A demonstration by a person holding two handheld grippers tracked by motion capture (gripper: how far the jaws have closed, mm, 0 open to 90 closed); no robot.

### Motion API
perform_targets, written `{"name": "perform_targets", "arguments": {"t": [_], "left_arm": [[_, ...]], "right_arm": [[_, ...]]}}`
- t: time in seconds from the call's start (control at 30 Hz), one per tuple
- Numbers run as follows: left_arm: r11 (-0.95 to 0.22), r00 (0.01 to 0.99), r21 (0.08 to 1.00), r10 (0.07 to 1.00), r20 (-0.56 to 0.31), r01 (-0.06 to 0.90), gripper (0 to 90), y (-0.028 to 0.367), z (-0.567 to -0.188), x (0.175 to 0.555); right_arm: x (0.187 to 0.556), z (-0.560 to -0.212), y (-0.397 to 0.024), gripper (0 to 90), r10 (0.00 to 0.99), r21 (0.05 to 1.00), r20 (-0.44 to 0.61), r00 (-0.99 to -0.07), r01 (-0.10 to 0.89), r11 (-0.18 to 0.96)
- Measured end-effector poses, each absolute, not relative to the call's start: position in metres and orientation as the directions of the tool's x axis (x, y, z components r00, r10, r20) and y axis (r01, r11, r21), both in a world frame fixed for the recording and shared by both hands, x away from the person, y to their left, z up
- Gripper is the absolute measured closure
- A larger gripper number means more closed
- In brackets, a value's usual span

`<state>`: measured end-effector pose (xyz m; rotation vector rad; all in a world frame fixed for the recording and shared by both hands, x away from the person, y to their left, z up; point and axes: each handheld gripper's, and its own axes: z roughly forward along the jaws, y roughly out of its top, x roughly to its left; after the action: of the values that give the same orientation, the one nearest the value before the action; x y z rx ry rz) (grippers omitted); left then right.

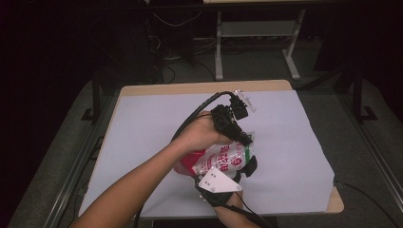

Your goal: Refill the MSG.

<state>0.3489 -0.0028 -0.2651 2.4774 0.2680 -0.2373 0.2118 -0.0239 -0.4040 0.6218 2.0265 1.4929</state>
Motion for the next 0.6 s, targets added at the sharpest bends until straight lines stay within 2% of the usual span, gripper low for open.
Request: {"name": "perform_targets", "arguments": {"t": [0.6], "left_arm": [[-0.794,0.965,0.558,0.135,-0.226,0.242,89.9,-0.0058,-0.2645,0.3478]], "right_arm": [[0.2113,-0.4029,-0.0238,90.0,0.645,0.960,-0.151,-0.749,0.045,0.277]]}}
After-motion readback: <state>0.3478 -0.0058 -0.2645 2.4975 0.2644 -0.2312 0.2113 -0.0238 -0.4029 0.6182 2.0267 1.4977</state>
